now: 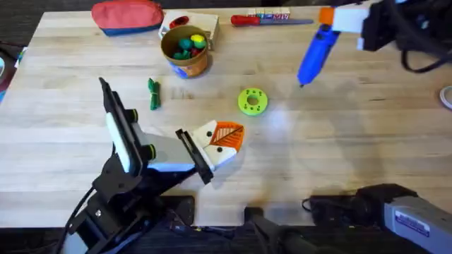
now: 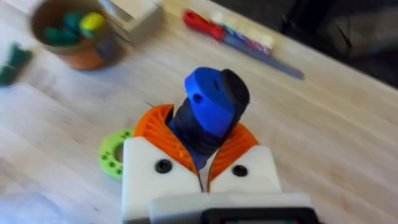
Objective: Pick up the gripper from the table and insert it into the empty holder that is missing its gripper. Then pick up a screw, insert it into the mounting hole, and use the screwdriver to tighten it. Finally, clean up the table by picking up the vegetable and placing it into the bucket.
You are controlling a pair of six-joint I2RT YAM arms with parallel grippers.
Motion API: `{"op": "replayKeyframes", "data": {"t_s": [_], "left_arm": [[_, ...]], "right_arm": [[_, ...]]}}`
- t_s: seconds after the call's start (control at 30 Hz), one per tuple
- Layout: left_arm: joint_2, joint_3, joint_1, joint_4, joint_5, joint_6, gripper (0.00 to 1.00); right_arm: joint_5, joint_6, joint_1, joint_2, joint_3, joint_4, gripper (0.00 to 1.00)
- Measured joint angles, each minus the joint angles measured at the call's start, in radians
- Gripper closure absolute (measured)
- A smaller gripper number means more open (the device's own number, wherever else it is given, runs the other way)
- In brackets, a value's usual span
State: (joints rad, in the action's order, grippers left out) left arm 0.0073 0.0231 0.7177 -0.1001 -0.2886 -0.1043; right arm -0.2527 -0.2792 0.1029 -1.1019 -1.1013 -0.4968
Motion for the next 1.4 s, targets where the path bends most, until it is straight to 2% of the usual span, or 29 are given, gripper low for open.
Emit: {"op": "replayKeyframes", "data": {"t_s": [0.2, 0.37, 0.67, 1.0, 1.4], "left_arm": [[0.0, 0.0, 0.0, 0.0, 0.0, 0.0, 0.995], [0.0, 0.0, 0.0, 0.0, 0.0, 0.0, 0.995], [0.0, 0.0, 0.0, 0.0, 0.0, 0.0, 0.995], [0.0, 0.0, 0.0, 0.0, 0.0, 0.0, 0.995], [0.0, 0.0, 0.0, 0.0, 0.0, 0.0, 0.995]], "right_arm": [[-0.004, 0.076, 0.214, 0.117, 0.13, 0.259, 0.994], [-0.015, 0.106, 0.381, 0.143, 0.166, 0.442, 0.994], [-0.026, 0.126, 0.594, 0.143, 0.172, 0.518, 0.994], [-0.122, 0.158, 0.621, 0.143, 0.175, 0.522, 0.994], [-0.153, 0.183, 0.682, 0.113, 0.177, 0.569, 0.994]]}}
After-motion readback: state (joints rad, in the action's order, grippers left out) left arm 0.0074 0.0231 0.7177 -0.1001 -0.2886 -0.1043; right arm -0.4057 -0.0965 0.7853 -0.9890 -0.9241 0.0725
